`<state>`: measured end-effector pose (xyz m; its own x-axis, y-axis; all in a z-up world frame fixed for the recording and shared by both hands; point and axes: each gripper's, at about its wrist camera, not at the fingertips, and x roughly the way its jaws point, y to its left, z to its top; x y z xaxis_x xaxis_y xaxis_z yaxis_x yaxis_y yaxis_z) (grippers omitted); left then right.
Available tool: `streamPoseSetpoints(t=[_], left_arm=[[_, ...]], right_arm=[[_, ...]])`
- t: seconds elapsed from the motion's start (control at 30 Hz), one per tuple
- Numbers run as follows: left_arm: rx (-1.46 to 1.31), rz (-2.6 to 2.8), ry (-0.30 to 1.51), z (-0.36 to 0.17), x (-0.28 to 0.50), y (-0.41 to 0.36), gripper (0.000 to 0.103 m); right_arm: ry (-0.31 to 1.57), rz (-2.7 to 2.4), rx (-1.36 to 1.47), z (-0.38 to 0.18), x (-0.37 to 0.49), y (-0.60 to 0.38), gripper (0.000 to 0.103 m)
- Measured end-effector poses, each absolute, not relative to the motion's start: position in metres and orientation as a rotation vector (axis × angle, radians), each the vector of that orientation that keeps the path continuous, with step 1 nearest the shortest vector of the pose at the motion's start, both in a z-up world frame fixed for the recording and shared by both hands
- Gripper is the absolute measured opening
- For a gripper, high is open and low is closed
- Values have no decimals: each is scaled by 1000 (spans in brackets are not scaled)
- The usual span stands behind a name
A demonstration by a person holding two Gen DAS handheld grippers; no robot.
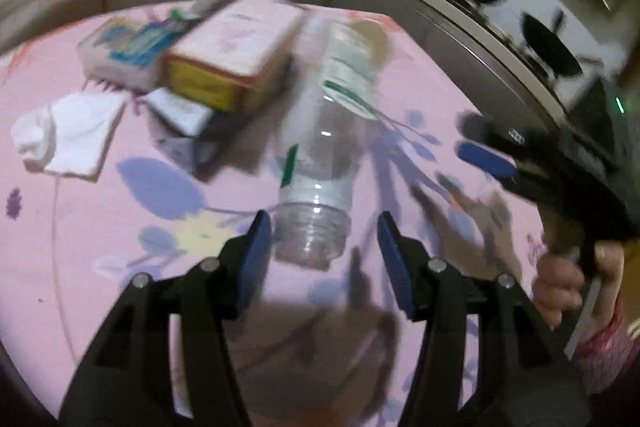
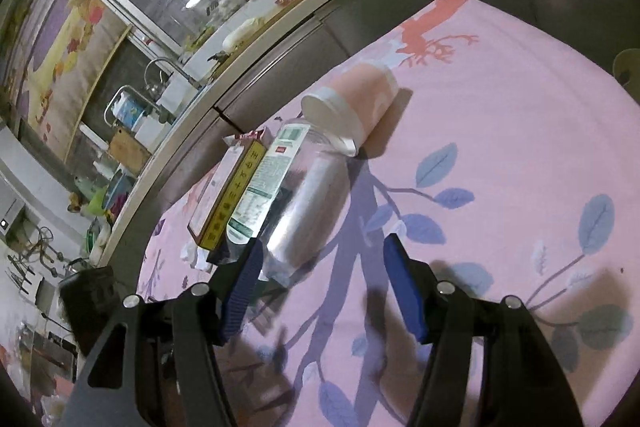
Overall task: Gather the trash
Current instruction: 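Grasp the clear plastic bottle around its neck with the left tool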
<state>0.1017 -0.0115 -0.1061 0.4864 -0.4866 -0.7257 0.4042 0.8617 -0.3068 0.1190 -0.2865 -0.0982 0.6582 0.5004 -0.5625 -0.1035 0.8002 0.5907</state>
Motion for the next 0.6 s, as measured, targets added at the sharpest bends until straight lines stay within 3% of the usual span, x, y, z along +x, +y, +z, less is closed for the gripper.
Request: streamPoseSetpoints(t=[0.13,0.33,0.37,0.4,0.6], left_arm=[[-86,-514,924,-103,100,-19,66],[-41,-418,960,-103,130,-37,67],[-31,-402,973,-105,134,-41,61],[-13,-377,989,-109,138,-44,41],[23,-399,978,-111,116,-41,39]], right_arm=[[786,347,588,-106,116,-298,61],[793,345,614,-114,110,-308,61],[790,342,619,-114,108,-311,61],[789,340,623,-115,107,-314,61],[779,325,622,-113,103,-324,61]])
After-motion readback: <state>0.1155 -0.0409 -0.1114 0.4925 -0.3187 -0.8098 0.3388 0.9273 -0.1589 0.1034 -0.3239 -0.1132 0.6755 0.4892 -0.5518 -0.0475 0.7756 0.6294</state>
